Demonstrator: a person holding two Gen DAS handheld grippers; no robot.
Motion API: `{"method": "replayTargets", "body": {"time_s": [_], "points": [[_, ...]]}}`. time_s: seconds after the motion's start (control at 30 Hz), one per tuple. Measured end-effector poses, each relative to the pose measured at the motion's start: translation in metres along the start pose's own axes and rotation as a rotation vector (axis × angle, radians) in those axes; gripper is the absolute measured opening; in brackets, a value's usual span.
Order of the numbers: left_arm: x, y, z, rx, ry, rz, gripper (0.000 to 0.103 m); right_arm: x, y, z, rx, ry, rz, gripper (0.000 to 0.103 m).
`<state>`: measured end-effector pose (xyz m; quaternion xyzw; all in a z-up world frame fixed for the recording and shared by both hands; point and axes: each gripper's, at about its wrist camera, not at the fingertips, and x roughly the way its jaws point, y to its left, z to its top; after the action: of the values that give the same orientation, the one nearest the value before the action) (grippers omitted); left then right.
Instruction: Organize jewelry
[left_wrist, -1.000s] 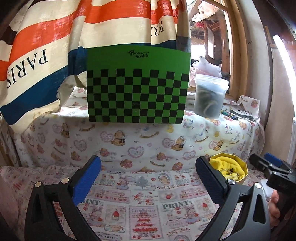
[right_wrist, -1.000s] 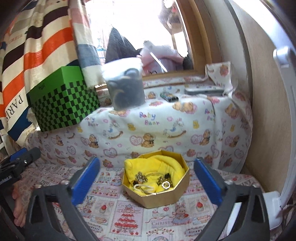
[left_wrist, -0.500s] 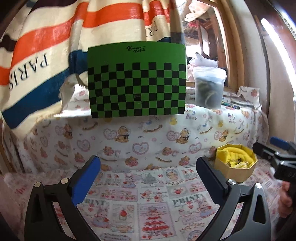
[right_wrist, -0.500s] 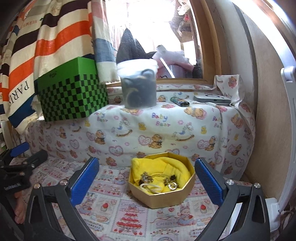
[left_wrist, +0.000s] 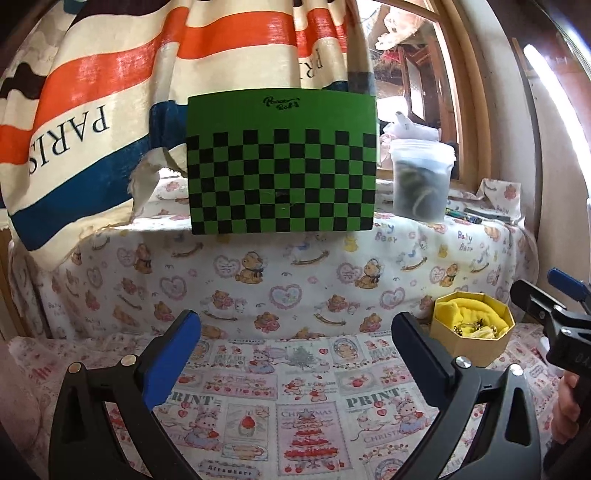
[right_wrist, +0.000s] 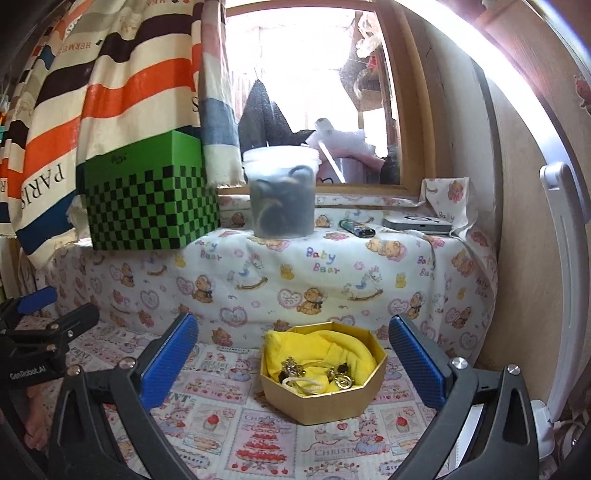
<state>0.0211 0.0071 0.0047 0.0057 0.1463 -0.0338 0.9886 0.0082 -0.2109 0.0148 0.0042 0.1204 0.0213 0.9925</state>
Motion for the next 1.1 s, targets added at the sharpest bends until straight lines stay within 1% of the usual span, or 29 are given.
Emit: {"method": "replayTargets", "body": {"time_s": [0.17,0.33,0.43,0.8,1.1], "points": [[-0.002,-0.004,0.000,0.015,-0.009,-0.007,0.102,0.007,0.005,-0.001,-0.024,0.034,0.002,0.103],[-0.001,-0.003,0.000,0.013,-0.007,0.000,0.102,0.005,0.010,-0.001,-0.049,0.026,0.002,0.103],[0.002,-0.002,0.000,0.009,0.010,0.000,0.102,0.005,0.010,-0.001,-0.050,0.026,-0.002,0.103],[-0.002,-0.003,0.000,0.014,-0.011,0.022,0.102,0.006,0.009,-0.001,-0.039,0.034,-0.009,0.103],[-0.001,-0.003,0.000,0.015,-0.005,0.026,0.102,0.008,0.009,-0.002,-0.040,0.044,0.000,0.103]]}}
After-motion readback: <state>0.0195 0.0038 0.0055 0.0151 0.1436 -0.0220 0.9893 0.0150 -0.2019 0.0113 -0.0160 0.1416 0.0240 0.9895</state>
